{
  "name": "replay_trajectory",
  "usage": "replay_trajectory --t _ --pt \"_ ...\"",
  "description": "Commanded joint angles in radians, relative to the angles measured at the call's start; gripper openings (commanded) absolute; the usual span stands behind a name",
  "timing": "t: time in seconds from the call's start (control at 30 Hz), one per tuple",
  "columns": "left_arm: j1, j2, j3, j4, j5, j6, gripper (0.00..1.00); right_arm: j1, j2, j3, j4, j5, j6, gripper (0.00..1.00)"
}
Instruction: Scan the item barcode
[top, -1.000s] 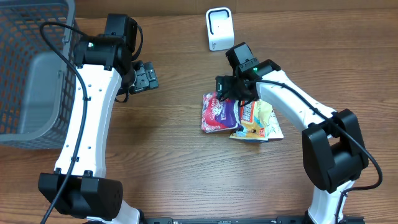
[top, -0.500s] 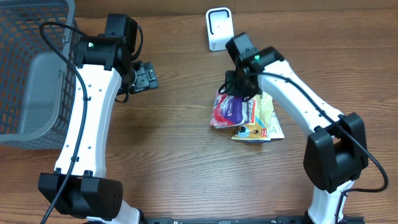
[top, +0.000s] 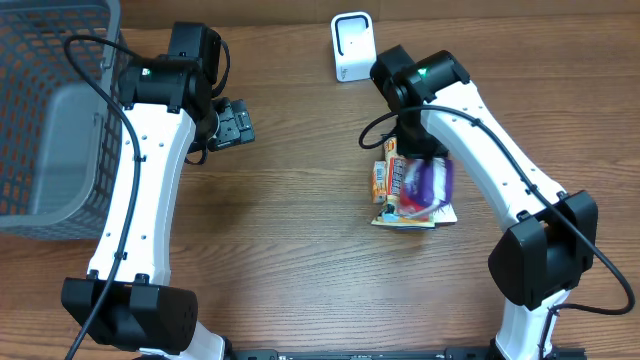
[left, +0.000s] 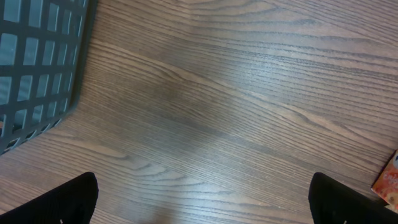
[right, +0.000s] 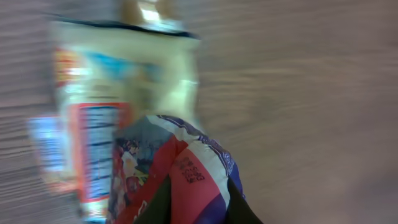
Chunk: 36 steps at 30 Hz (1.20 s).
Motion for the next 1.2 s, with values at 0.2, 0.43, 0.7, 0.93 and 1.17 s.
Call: replay_trajectory --t 0.2,0.43,0.7,0.93,1.17 --pt "0.000 0.007 0.008 0.001 0.001 0.011 1.00 -0.040 -0.002 0.013 -0.007 0.108 0.085 0.10" --pt "0.000 0.007 0.008 0.001 0.001 0.011 1.00 -0.037 0.013 -0.065 0.072 0.084 0.085 0.15" --pt "0.000 0.007 0.008 0.001 0.001 0.011 1.00 -0.009 0.021 -0.068 0.084 0.013 0.085 0.21" --pt "0.000 0.007 0.008 0.001 0.001 0.011 1.00 0.062 0.021 -0.068 0.142 -0.036 0.073 0.24" --pt "0.000 0.007 0.008 0.001 0.001 0.011 1.00 0.158 0.027 -0.069 0.182 -0.047 0.073 0.34"
